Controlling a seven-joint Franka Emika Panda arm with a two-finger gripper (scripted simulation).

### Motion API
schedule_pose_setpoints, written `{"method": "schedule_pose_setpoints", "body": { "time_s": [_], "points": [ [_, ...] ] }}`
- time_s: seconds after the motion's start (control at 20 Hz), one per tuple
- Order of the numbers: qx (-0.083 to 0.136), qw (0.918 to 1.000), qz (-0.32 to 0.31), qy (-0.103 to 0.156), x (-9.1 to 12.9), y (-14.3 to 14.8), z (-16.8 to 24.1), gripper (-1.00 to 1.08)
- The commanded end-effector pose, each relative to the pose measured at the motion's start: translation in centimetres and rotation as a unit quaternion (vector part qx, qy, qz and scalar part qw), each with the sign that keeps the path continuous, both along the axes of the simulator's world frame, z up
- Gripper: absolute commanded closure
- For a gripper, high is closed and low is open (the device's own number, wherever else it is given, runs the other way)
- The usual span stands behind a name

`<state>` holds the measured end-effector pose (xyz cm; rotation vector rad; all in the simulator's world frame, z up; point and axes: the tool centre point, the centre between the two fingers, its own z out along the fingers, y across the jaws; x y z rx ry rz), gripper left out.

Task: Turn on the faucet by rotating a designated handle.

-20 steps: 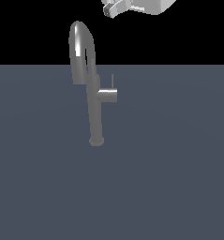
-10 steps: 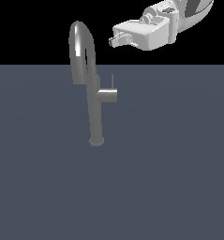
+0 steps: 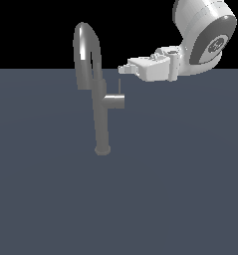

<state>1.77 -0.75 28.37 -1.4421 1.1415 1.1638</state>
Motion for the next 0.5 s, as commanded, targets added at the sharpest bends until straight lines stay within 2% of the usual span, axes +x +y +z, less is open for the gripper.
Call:
{"method": "schedule_pose_setpoints", "body": {
  "time_s": [0.0, 0.2, 0.45],
  "points": [
    [0.019, 0.9995, -0.019, 0.019, 0.4, 0.1, -1.1, 1.08],
    [0.040, 0.9976, -0.040, 0.041, 0.7, 0.2, -2.5, 1.08],
    [0.054, 0.9956, -0.053, 0.055, 0.9, 0.4, -3.4, 1.08]
  ]
}}
